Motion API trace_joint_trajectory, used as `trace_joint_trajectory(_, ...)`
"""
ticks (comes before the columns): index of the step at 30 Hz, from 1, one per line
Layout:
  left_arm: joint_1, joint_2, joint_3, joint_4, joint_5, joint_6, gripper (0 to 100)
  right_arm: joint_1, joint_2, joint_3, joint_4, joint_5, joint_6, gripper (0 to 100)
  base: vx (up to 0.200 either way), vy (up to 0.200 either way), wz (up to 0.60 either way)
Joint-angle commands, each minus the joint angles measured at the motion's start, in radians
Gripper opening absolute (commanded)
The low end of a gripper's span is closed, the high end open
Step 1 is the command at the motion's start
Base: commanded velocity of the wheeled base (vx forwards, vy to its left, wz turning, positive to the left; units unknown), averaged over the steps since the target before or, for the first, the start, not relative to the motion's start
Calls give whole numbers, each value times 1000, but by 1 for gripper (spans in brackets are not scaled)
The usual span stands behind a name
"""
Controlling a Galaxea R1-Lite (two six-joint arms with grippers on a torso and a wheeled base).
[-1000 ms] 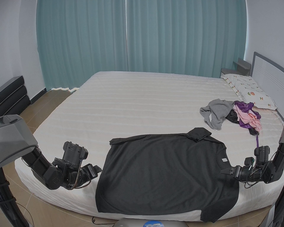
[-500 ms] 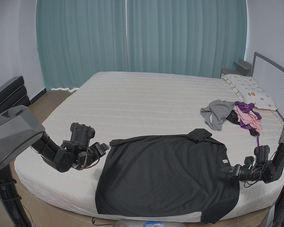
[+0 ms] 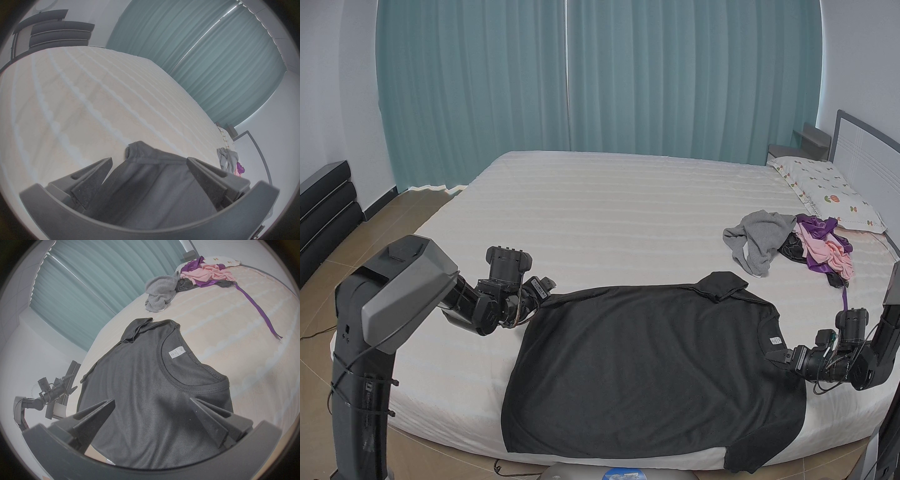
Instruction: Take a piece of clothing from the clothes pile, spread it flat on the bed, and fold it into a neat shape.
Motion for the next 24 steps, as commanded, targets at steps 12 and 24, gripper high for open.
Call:
trace_joint_trajectory(12,15,203,-221,-1,18,1,0,1,24,-7,-14,-8,7,100,0,0,0)
trace_joint_trajectory(24,55,205,-361,-1,106,33,0,67,11,-131,-12,-158,16,100,0,0,0)
